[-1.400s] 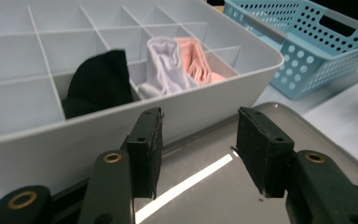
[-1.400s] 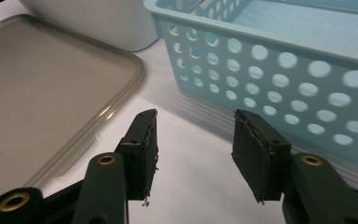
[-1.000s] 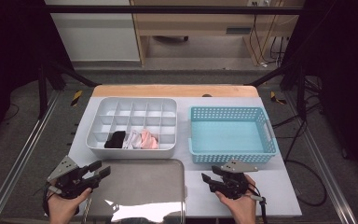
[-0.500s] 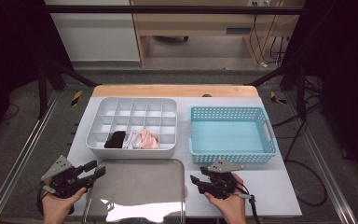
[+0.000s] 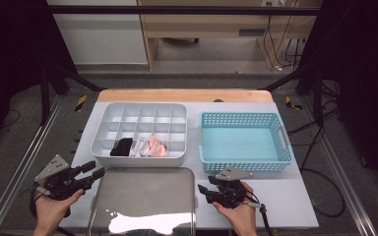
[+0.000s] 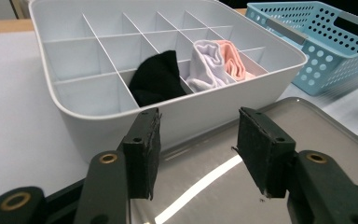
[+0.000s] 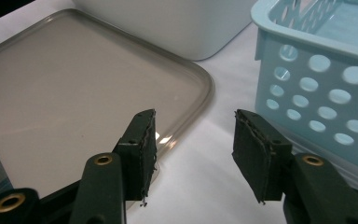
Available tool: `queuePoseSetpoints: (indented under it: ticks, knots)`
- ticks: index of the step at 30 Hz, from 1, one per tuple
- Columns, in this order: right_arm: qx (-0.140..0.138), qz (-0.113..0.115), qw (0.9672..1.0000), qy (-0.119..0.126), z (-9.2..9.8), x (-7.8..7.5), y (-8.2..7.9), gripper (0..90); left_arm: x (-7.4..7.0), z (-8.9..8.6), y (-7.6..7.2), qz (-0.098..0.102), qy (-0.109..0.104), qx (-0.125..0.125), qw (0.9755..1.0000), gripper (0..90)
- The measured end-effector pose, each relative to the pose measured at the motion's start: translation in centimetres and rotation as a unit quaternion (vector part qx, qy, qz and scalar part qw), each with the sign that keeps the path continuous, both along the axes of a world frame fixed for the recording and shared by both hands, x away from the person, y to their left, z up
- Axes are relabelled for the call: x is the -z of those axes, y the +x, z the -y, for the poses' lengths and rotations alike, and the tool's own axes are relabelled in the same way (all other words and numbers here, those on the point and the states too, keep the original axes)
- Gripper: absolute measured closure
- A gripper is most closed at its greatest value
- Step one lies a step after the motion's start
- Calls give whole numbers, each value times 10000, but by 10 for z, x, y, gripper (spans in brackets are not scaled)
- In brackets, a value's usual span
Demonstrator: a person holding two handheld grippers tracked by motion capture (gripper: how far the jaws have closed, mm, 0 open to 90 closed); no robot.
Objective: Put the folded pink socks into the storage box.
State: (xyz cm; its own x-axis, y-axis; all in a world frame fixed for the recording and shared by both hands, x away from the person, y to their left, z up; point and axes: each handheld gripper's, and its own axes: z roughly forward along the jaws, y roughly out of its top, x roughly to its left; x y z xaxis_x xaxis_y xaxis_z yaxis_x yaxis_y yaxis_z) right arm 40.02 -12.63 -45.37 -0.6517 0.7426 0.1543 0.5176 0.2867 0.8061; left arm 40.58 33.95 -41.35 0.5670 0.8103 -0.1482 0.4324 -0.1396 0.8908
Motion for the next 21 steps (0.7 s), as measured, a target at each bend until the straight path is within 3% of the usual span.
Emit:
queuePoseSetpoints:
  ticks: [5,12,15,18,21]
  knots:
    - [-25,-1,10000,2,-4,0,0,491,-5,-9,10,-18,-116,-61,9999,483]
    - [-13,22,10000,-39,-6,0,1,482,-2,-15,17,-116,-50,-59,9999,482]
    - [2,2,10000,-23,-6,1,0,484,-3,-18,17,-142,129,-6,9998,483]
    - [19,-55,10000,-5,-7,1,-1,486,-6,-24,17,-159,315,-113,9993,480]
    - [10,-70,10000,46,-7,2,-2,486,-3,-31,10,-262,174,-302,9990,478]
